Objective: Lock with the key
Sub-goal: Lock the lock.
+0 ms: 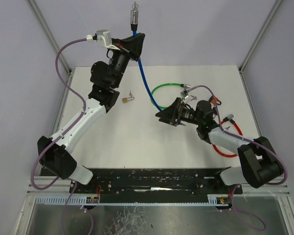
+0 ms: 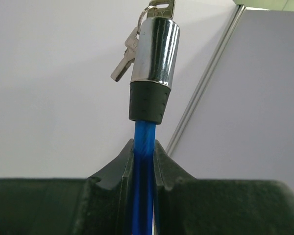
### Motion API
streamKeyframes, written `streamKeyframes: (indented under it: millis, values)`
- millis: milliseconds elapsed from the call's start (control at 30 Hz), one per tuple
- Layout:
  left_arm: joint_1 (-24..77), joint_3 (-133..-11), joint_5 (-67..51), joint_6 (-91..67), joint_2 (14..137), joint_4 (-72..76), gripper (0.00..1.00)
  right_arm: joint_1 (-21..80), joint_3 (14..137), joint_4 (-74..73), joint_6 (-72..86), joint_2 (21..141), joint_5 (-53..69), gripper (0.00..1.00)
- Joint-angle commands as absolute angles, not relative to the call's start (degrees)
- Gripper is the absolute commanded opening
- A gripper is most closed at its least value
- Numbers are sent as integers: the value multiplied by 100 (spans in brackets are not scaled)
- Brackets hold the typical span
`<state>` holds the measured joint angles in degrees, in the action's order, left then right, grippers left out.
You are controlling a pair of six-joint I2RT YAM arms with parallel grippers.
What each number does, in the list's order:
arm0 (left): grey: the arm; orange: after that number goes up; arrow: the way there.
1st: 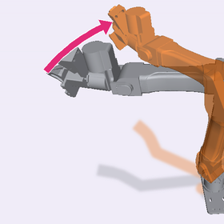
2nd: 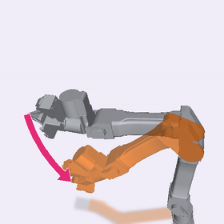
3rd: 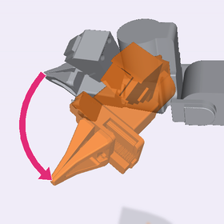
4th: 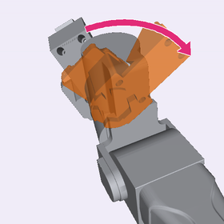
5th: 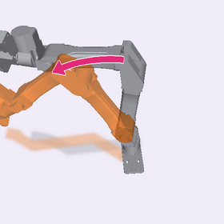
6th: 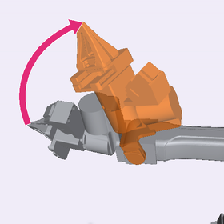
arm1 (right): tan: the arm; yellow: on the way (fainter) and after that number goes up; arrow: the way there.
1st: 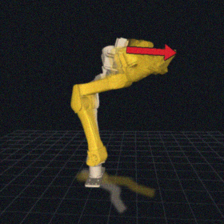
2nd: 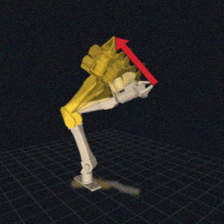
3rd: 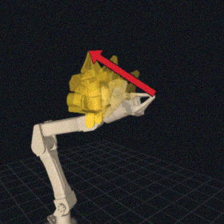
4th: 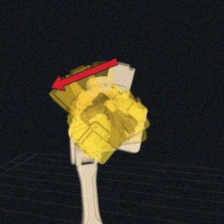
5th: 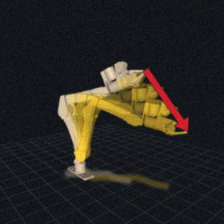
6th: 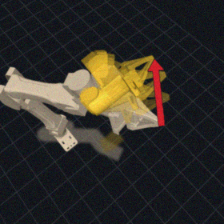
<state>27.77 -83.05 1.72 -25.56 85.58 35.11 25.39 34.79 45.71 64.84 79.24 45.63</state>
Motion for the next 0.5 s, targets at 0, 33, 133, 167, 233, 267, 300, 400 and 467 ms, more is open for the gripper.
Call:
streamKeyframes:
  millis: [0,33,133,167,233,267,300,400,467]
  values:
    - [3086,-8415,1059,-2119,8513,4441,0,2557,3369,5326,8126,7780,3678,96]
    - [3172,-8423,1139,-2061,8531,4470,0,2558,3306,5502,8248,7798,3572,96]
    - [3452,-8378,1405,-1876,8545,4658,0,2538,3166,5713,8686,7906,3184,94]
    - [3498,-8338,1467,-1853,8534,4704,0,2527,3124,5721,8781,7944,3112,94]
    - [3616,-8247,1534,-1853,8499,4848,0,2490,3037,5594,8883,7990,2936,93]
    - [3647,-8225,1550,-1866,8481,4859,0,2474,2988,5572,8913,8009,2890,93]
    - [3681,-8208,1556,-1891,8467,4879,0,2477,2935,5602,8953,8021,2820,92]
    - [3774,-8151,1578,-1945,8416,4950,0,2463,2877,5671,9044,8057,2745,90]
    - [3819,-8084,1595,-1989,8381,5003,0,2405,2830,5779,9095,8076,2710,90]
